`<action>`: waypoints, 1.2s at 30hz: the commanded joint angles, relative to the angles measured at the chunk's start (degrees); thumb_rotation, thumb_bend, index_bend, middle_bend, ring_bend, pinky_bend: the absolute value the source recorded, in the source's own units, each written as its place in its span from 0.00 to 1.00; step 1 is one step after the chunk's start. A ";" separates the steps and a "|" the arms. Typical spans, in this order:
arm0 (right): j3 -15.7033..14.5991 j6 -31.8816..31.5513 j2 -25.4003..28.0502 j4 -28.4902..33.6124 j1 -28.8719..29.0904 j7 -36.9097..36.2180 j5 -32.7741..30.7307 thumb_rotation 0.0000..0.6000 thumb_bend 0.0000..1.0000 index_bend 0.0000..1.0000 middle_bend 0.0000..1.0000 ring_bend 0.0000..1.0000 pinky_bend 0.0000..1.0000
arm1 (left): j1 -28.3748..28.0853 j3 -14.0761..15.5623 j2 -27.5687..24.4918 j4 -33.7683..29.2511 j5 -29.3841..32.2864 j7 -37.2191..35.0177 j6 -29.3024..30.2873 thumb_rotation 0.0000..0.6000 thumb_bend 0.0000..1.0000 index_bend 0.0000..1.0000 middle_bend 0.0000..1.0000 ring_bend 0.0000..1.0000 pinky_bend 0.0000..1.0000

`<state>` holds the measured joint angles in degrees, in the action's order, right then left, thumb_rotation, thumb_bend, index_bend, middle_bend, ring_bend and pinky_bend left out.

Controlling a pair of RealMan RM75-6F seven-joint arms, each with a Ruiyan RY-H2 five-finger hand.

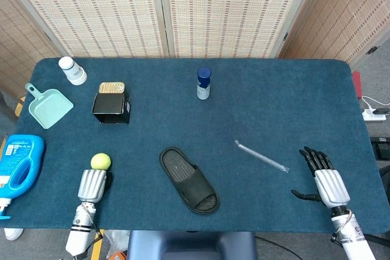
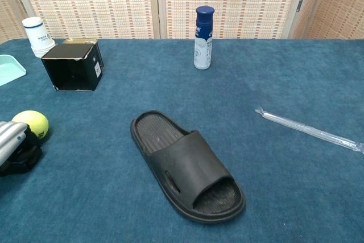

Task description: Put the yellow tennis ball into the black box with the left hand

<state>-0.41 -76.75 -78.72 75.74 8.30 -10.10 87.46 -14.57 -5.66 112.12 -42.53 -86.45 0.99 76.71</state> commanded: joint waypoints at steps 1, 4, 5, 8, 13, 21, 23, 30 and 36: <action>0.00 -0.08 -0.07 0.13 -0.06 0.35 -0.04 1.00 0.00 0.00 0.00 0.00 0.00 | -1.27 -0.26 0.50 1.91 0.19 -0.62 -0.81 1.00 0.69 1.00 1.00 1.00 1.00; -0.02 -0.15 -0.15 0.21 -0.12 0.73 -0.05 1.00 0.00 0.00 0.00 0.00 0.00 | -2.71 -0.70 1.18 4.21 0.46 -1.08 -1.63 1.00 0.69 1.00 1.00 1.00 1.00; -0.01 -0.16 -0.17 0.21 -0.13 0.78 -0.08 1.00 0.00 0.00 0.00 0.00 0.00 | -3.26 -0.87 1.38 5.00 0.54 -1.33 -2.01 1.00 0.69 1.00 1.00 1.00 1.00; 0.05 -0.09 -0.22 0.17 -0.16 0.88 -0.25 1.00 0.00 0.00 0.00 0.00 0.00 | -5.16 -1.45 1.94 7.71 0.91 -2.07 -3.41 1.00 0.69 1.00 1.00 1.00 1.00; 0.37 0.31 -0.35 0.11 0.01 1.15 -0.77 1.00 0.00 0.00 0.00 0.00 0.00 | -7.96 -2.69 2.93 10.39 1.58 -4.14 -4.21 1.00 0.69 1.00 1.00 1.00 1.00; 0.63 1.07 -0.56 0.20 0.23 2.13 -1.52 1.00 0.00 0.00 0.00 0.00 0.00 | -14.03 -2.76 3.02 15.20 1.24 -13.33 -9.94 0.51 0.54 0.29 0.09 0.03 0.03; 0.74 1.18 -0.54 0.20 0.25 2.14 -1.73 1.00 0.00 0.00 0.00 0.00 0.00 | -15.47 -3.80 3.33 16.62 1.33 -15.56 -7.77 0.31 0.52 0.14 0.00 0.00 0.00; 0.78 2.43 -0.43 0.47 0.71 3.13 -2.29 1.00 0.00 0.00 0.00 0.00 0.00 | -19.84 -6.03 3.89 21.17 2.53 -20.45 -6.20 0.15 0.52 0.11 0.00 0.00 0.00; 0.82 2.84 -0.27 0.50 0.82 3.02 -2.56 1.00 0.00 0.00 0.00 0.00 0.00 | -19.76 -4.77 4.39 22.67 2.65 -21.76 -7.45 0.12 0.52 0.11 0.00 0.00 0.00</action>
<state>0.42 -73.91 -78.99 76.23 9.12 -7.08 84.89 -34.21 -10.77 116.30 -20.32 -83.93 -20.42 69.75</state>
